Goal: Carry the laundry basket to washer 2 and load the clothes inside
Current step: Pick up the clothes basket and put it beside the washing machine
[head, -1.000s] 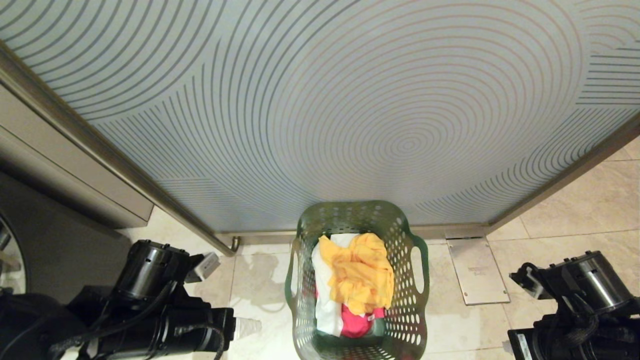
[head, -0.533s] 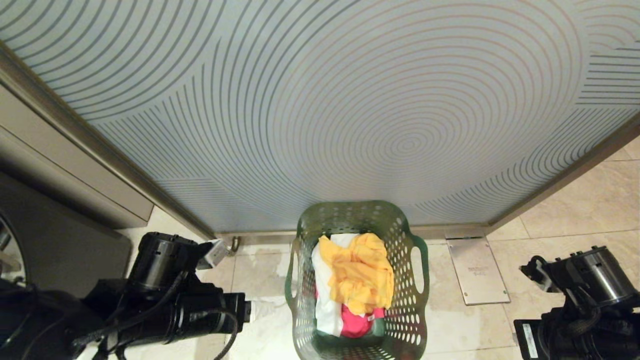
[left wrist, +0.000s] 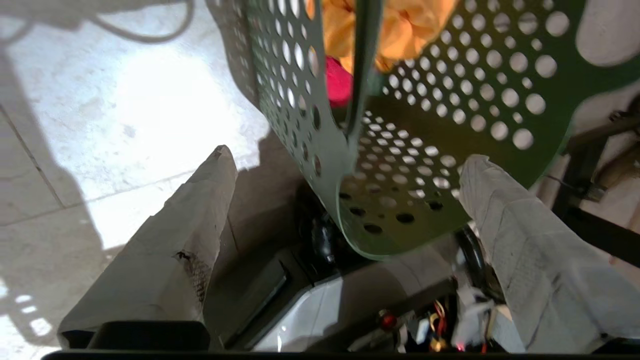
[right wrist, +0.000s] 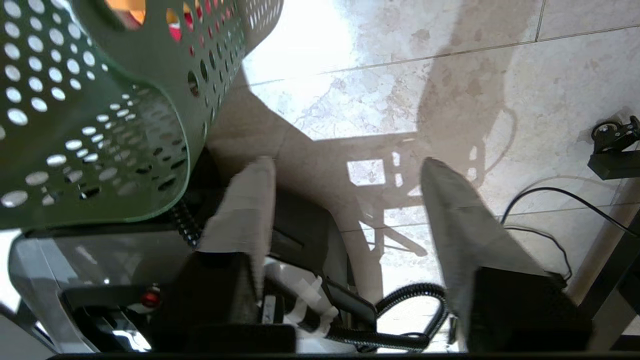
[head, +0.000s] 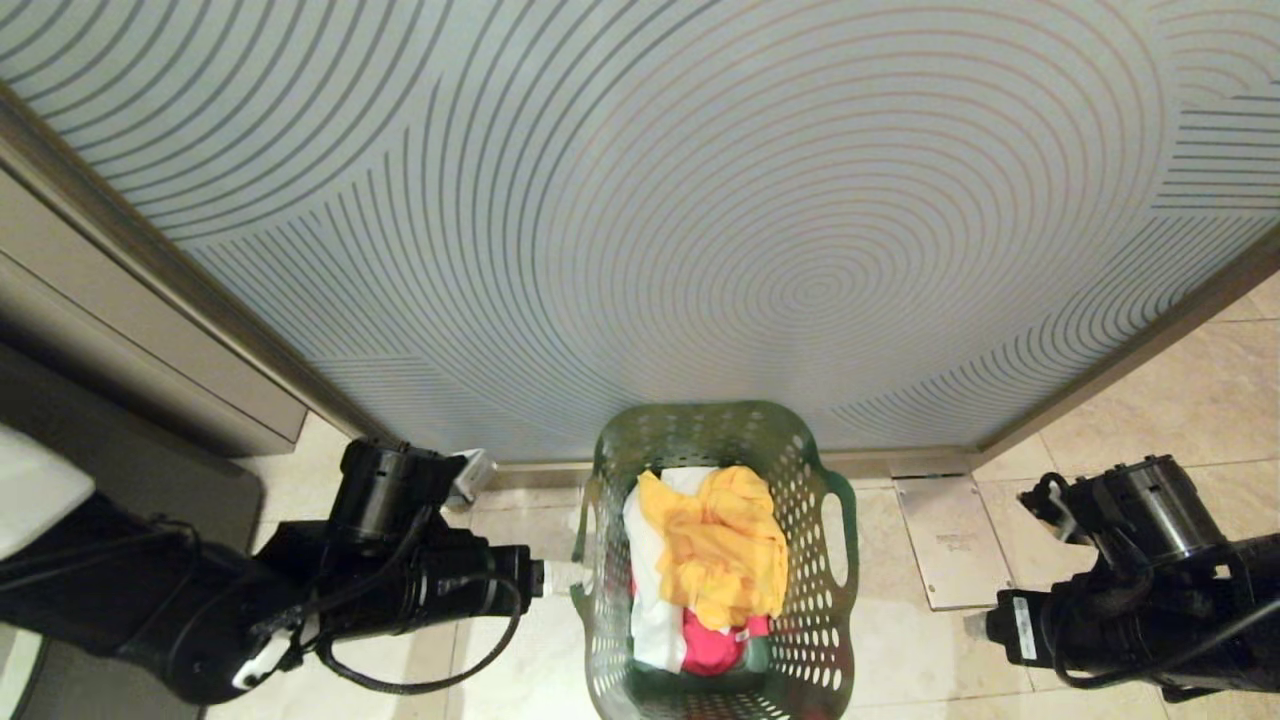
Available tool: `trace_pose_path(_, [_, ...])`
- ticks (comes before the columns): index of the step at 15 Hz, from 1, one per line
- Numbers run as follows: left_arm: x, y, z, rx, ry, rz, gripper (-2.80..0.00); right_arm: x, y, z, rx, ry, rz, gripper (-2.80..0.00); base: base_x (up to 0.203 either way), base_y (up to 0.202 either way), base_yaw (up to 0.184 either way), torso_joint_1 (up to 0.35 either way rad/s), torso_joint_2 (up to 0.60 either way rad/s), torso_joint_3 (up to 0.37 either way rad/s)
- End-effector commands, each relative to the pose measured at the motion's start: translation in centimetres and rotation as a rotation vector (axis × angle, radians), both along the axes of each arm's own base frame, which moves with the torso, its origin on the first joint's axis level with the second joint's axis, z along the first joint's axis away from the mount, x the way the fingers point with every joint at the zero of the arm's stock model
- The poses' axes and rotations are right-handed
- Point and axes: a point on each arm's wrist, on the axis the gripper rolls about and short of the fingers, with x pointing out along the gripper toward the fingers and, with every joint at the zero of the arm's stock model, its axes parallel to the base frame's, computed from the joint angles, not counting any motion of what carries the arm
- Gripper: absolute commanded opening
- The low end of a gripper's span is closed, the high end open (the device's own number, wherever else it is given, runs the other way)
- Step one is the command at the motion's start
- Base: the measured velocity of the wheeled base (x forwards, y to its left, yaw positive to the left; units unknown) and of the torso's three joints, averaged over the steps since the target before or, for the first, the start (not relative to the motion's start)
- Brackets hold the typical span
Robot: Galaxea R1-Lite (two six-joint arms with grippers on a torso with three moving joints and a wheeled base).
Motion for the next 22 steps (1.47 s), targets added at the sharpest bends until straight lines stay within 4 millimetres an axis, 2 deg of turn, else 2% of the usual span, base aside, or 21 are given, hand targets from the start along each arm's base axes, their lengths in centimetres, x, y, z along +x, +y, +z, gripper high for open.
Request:
trace_pose_path(1, [1.0, -0.5, -0.8, 0.019, 0.009, 0.015, 0.00, 1.1, -0.3, -0.7, -0.001, 0.012, -0.024, 0.00, 0.000, 0.000, 0.000, 0.000, 0.00, 0.000])
trace_pose_path(5, [2.7, -1.3, -1.9, 0.062, -0.055, 0.046, 0.00, 4.8, -0.5, -3.0, 0.017, -0.083, -0.063, 0.00, 0.000, 0.000, 0.000, 0.000, 0.00, 0.000])
trace_pose_path(8, [3.4, -1.5, -2.7, 0.114, -0.120, 0.064, 0.00, 6.9, -0.2, -2.6, 0.037, -0.169, -0.060, 0.00, 0.000, 0.000, 0.000, 0.000, 0.00, 0.000])
trace_pose_path(11, [3.4, -1.4, -2.0, 0.111, -0.144, 0.055, 0.00, 8.2, 0.1, -1.8, 0.044, -0.175, -0.059, 0.00, 0.000, 0.000, 0.000, 0.000, 0.00, 0.000])
trace_pose_path(15, [2.6, -1.8, -0.8, 0.081, -0.158, 0.046, 0.00, 10.1, 0.7, -2.5, 0.051, -0.169, -0.058, 0.00, 0.000, 0.000, 0.000, 0.000, 0.00, 0.000])
trace_pose_path(22, [1.2, -3.5, -1.8, -0.030, -0.031, 0.026, 0.00, 11.7, 2.2, -2.6, 0.106, -0.184, -0.043, 0.00, 0.000, 0.000, 0.000, 0.000, 0.00, 0.000])
